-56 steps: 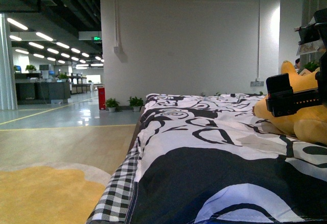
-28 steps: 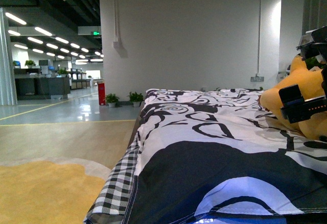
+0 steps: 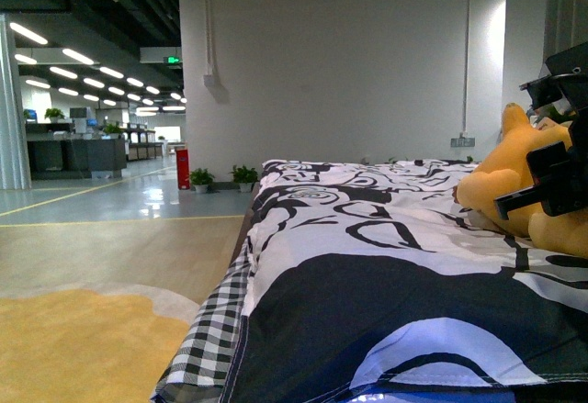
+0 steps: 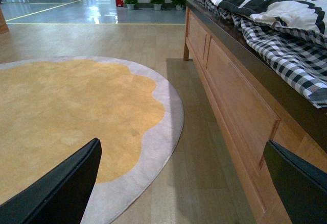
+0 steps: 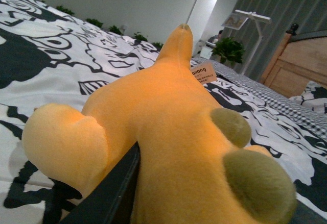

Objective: Put away toys

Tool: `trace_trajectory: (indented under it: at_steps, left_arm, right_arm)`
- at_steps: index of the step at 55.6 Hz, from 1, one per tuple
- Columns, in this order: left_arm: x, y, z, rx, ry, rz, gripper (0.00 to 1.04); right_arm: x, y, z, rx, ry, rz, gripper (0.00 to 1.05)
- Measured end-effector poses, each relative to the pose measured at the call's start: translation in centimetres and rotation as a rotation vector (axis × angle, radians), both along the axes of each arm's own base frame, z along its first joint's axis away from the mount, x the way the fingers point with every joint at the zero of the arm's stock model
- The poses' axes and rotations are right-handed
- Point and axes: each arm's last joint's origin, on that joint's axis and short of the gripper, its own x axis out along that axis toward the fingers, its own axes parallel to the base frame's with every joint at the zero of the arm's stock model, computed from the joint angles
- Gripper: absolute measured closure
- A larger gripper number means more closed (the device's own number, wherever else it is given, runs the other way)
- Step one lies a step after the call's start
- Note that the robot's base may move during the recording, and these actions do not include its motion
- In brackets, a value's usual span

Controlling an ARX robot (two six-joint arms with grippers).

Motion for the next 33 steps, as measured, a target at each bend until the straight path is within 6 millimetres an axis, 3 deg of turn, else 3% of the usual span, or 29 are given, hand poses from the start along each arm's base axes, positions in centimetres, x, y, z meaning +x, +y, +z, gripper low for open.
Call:
trace_trajectory:
  at_steps: [6,19,27,33]
  left_arm:
    - [0.0,0.0,0.0,0.0,0.0,0.0,0.06]
    - [0.0,0.0,0.0,0.0,0.0,0.0,0.06]
    - [0.0,0.0,0.0,0.0,0.0,0.0,0.06]
    - [0.0,0.0,0.0,0.0,0.0,0.0,0.06]
  right_arm:
    - [-0.7,-0.3,1.2,0.083,0.02,0.108,0.94]
    - [-3.7,-1.5,5.3,0.237,-0.001,0.341,0.98]
    - [-8.5,-2.3,8.6,0.303,-0.04,0.502,0.98]
    - [-12.0,-2.9,9.7,0.339,-0.063,0.548,0.98]
